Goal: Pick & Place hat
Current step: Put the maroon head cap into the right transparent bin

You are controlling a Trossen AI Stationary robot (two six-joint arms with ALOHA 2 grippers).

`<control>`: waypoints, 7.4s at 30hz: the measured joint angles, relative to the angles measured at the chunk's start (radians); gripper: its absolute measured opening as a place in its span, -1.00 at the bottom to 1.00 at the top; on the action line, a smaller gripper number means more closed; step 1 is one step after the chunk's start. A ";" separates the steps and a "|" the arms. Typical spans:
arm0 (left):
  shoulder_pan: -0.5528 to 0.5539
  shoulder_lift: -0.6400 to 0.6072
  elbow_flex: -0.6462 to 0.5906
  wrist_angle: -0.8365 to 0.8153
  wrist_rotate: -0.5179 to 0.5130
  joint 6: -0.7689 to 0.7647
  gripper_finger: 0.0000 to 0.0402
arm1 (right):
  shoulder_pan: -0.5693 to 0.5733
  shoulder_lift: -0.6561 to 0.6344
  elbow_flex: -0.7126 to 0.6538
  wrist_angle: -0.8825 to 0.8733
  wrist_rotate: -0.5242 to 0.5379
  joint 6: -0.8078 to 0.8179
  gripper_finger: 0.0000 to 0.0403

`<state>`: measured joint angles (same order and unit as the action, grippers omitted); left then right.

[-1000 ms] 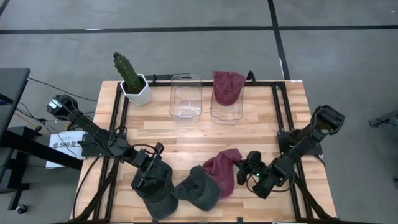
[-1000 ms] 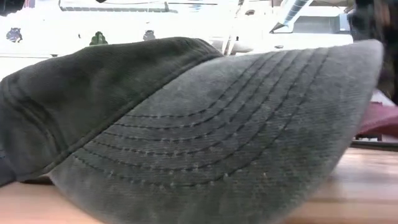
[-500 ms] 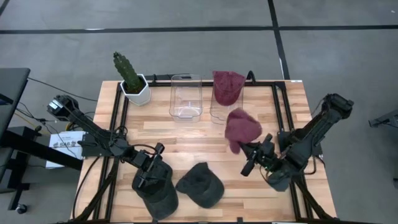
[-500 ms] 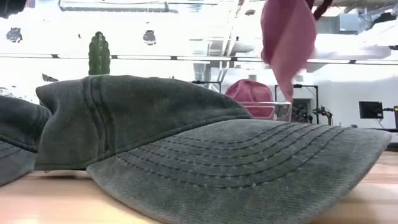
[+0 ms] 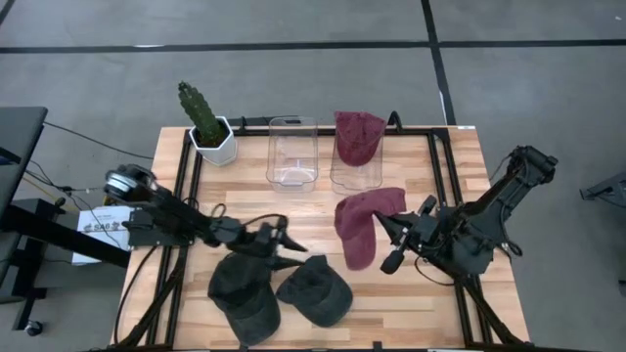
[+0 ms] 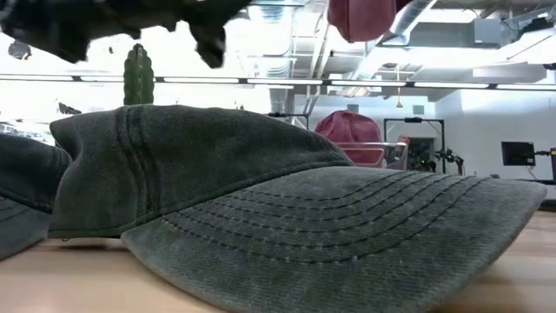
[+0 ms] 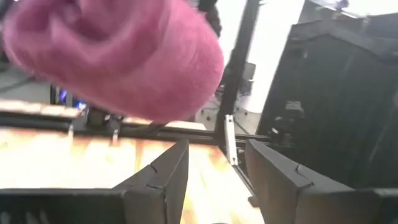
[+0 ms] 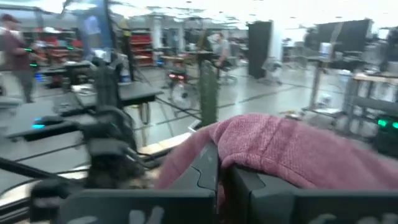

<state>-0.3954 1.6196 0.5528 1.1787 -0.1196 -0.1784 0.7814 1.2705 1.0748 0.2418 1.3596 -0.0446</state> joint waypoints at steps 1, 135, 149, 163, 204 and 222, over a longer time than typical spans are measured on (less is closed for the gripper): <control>0.009 0.032 0.025 0.004 0.005 -0.018 -0.22 | -0.005 0.000 0.000 0.031 -0.026 -0.032 -1.00; 0.061 0.281 0.293 0.232 0.641 -0.048 -0.22 | 0.193 -0.022 0.000 -0.192 -0.324 0.010 -1.00; 0.061 0.281 0.293 0.233 0.577 -0.024 -0.22 | 0.140 -0.022 0.000 -0.189 -0.332 0.019 -1.00; 0.061 0.281 0.293 0.063 0.359 0.134 -0.22 | 0.109 -0.022 0.000 -0.174 -0.414 0.020 -1.00; 0.104 0.281 0.293 0.072 0.322 0.250 -0.22 | -0.020 -0.022 0.001 0.061 -0.612 -0.174 -1.00; 0.117 0.281 0.293 0.095 0.322 0.249 -0.22 | -0.048 -0.021 0.001 0.046 -0.601 -0.190 -1.00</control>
<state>-0.2787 1.9007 0.8459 1.2735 0.2024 0.0706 0.7338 1.2492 1.0760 0.2877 0.7589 -0.2351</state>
